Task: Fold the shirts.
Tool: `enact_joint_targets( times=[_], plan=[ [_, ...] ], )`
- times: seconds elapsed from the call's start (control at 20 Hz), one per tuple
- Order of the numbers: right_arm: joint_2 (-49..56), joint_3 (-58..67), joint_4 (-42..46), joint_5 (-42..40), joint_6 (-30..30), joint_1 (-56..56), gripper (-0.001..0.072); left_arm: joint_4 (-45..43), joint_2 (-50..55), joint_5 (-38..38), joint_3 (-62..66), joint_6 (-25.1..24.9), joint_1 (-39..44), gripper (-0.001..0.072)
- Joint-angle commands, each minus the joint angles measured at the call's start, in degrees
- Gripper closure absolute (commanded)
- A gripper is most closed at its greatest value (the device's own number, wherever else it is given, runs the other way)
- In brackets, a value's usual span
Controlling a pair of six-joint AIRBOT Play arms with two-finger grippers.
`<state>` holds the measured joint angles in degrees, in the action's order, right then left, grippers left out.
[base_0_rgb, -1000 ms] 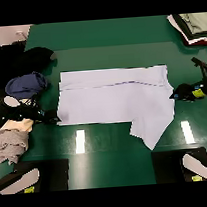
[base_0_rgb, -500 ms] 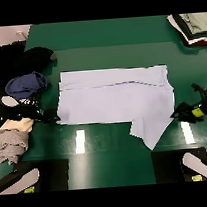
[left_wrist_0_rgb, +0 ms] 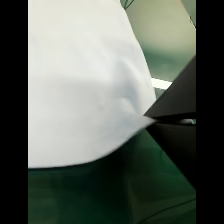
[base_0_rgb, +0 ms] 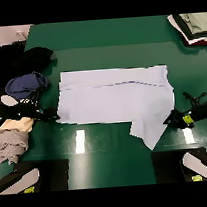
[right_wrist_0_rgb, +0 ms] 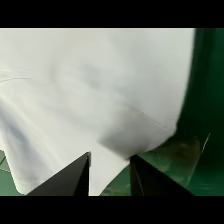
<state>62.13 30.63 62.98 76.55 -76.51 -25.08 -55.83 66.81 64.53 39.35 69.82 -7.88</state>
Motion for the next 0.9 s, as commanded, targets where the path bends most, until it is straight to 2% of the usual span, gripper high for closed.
enact_joint_targets(
  times=[0.0, 0.05, 0.1, 0.2, 0.35, 0.5, 0.6, 0.75, 0.85],
  plan=[
    [0.0, -0.4, 0.5, -2.6, 0.1, 5.7, 0.0542, -0.8, 0.0, 0.5, 0.1, 0.0, 0.0, 0.0684],
    [-0.2, -0.4, 1.6, -2.2, 0.1, 6.7, 0.0645, -1.8, 0.0, 0.9, 0.1, 0.0, 0.0, 0.0684],
    [-0.9, -0.4, 3.0, -1.6, 0.0, 7.2, 0.0688, -3.4, 0.0, 1.6, 0.3, 0.0, 0.0, 0.0684],
    [-4.6, 0.2, 6.9, 0.9, -1.6, 7.1, 0.0689, -7.1, -0.1, 4.7, 2.0, 0.3, 0.0, 0.0685],
    [-12.3, 4.6, 16.3, 10.4, -4.4, 7.1, 0.0690, -8.7, -4.9, 8.7, 3.4, 0.3, 0.0, 0.0685],
    [-19.5, 7.7, 17.0, 15.7, -6.3, 7.3, 0.0690, -8.0, -13.0, 17.1, 3.0, 1.9, 1.4, 0.0685],
    [-24.1, 8.4, 17.1, 15.8, -7.7, 8.7, 0.0690, -8.0, -17.9, 19.4, 2.1, 3.8, 5.4, 0.0684],
    [-26.6, 10.8, 16.0, 12.2, -8.2, 11.5, 0.0690, -8.0, -19.5, 13.7, 3.0, 4.7, 8.6, 0.0684],
    [-24.7, 14.5, 16.1, 8.8, -8.5, 13.5, 0.0690, -8.5, -19.4, 5.3, 5.2, 6.9, 8.6, 0.0684]
  ],
)
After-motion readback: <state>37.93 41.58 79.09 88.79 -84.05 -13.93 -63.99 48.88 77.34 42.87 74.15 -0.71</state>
